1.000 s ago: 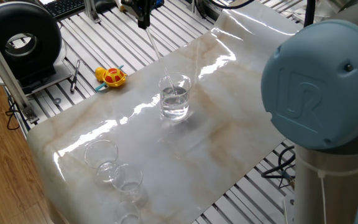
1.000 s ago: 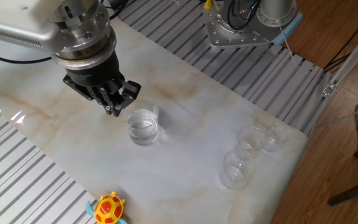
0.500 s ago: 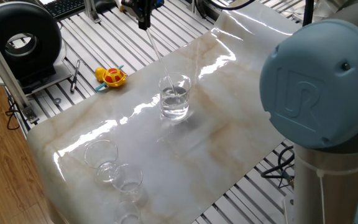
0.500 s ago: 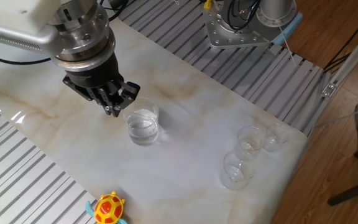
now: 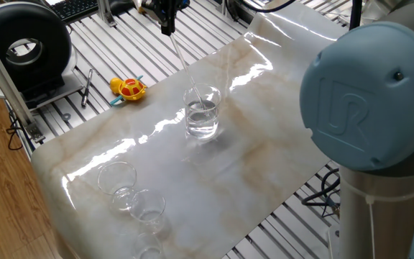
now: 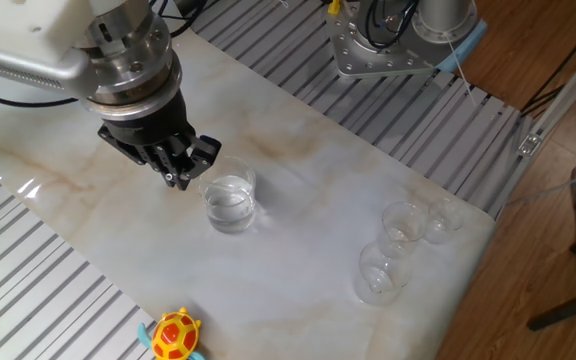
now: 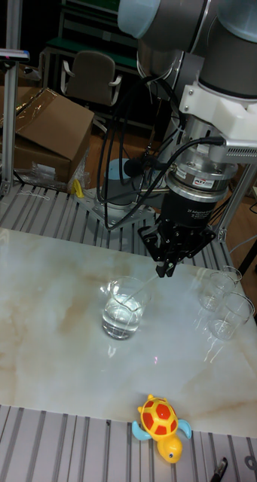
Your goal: Stir the beaker with a glass rod
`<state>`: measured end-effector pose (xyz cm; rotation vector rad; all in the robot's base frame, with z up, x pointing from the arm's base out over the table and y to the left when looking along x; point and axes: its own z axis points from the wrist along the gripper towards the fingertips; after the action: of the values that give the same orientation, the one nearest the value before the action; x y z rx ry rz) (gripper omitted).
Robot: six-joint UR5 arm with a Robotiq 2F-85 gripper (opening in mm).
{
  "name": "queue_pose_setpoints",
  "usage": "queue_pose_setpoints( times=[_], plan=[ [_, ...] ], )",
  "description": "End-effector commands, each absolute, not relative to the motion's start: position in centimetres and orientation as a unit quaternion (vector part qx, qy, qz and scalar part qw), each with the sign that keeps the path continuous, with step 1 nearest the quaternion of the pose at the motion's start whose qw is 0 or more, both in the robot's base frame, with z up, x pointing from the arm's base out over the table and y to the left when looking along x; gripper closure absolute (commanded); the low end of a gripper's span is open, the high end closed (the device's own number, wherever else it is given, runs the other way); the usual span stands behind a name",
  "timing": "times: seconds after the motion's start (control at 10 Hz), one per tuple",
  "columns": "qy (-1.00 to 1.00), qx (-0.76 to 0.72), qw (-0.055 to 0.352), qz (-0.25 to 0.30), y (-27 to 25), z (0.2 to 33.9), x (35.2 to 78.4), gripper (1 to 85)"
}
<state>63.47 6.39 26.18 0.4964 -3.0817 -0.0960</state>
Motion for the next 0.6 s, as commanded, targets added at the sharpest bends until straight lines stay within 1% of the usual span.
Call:
queue_pose_setpoints(
  times=[0.0,0.4,0.5],
  plan=[
    [-0.990,0.134,-0.002,-0.034,6.59,26.23,64.10,84.7],
    [-0.993,0.116,-0.002,-0.037,6.75,26.25,64.11,84.7],
    [-0.993,0.117,0.000,-0.027,6.19,26.21,64.03,84.7]
  ],
)
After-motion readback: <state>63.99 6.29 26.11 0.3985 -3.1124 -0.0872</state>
